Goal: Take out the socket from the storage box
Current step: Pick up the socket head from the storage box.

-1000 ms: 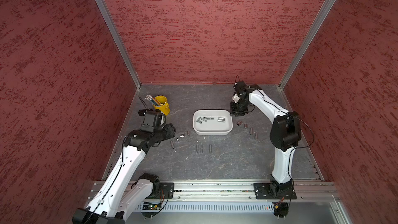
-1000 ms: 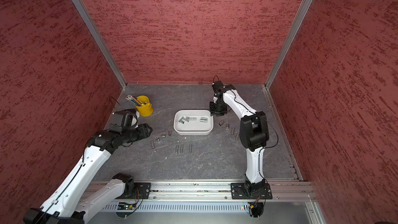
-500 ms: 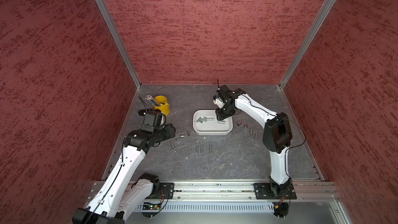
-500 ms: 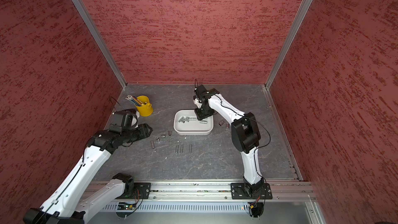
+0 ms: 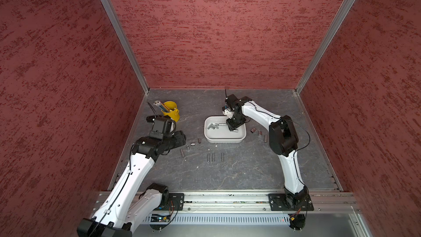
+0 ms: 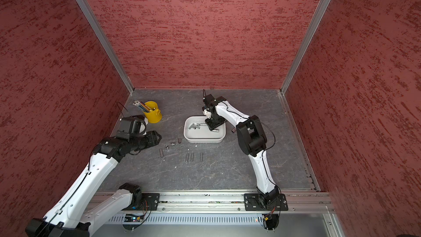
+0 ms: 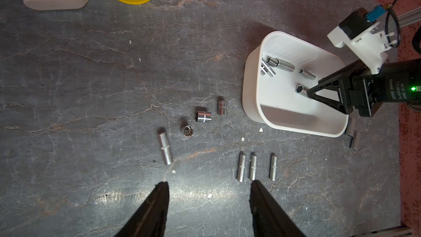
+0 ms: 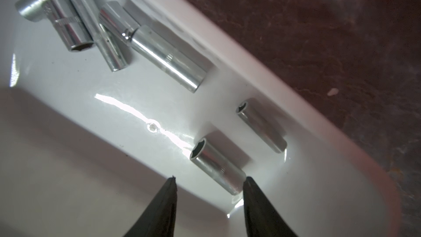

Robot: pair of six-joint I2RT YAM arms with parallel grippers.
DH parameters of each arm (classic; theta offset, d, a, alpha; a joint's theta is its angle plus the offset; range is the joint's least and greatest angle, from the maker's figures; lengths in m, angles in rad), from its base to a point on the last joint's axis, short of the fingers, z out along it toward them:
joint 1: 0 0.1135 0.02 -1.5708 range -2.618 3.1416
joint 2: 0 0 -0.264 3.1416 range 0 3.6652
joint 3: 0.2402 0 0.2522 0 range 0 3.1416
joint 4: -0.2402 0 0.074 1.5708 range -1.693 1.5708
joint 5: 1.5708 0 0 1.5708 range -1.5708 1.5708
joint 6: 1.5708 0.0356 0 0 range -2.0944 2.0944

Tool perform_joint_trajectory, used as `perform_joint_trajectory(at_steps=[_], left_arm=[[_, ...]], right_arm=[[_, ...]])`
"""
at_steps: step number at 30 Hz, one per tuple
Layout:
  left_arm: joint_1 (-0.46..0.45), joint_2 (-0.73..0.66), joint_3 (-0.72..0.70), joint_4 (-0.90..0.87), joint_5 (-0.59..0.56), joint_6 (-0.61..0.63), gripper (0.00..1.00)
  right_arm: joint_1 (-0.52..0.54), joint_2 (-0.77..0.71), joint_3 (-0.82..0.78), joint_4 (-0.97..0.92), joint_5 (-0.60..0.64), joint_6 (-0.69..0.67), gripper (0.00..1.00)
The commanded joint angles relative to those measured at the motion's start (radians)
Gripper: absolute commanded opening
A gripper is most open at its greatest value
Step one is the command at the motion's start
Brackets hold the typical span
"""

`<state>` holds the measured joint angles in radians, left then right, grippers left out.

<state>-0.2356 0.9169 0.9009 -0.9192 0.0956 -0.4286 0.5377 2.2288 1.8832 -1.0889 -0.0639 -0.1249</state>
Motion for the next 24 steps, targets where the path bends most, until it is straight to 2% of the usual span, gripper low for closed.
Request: perform_joint_trajectory(at_steps=[1,8,14,19,24], left_arm=[[0.005,0.001,-0.006,0.016,-0.011,0.017,0.59],[0.005,0.006,-0.004,0.016,-0.011,0.017,0.59],[0.005,0.010,-0.004,0.016,-0.010,0.016,0.59],[0.005,0.014,-0.004,0.016,-0.009,0.018,0.59],[0.005,0.013,-0.005,0.016,-0.010,0.018,0.59]], right_arm=[[0.003,0.027,0.014,-0.002,0.032,-0.021,0.50],[0.007,0.061,-0.008,0.005,0.045,-0.031,0.48],[0.008,0.087,-0.030,0.027,0.062,-0.031,0.41],[0.008,0.100,-0.030,0.030,0.075,-0.019,0.27],[0.011,0.046,-0.032,0.044,0.033,0.011,0.16]])
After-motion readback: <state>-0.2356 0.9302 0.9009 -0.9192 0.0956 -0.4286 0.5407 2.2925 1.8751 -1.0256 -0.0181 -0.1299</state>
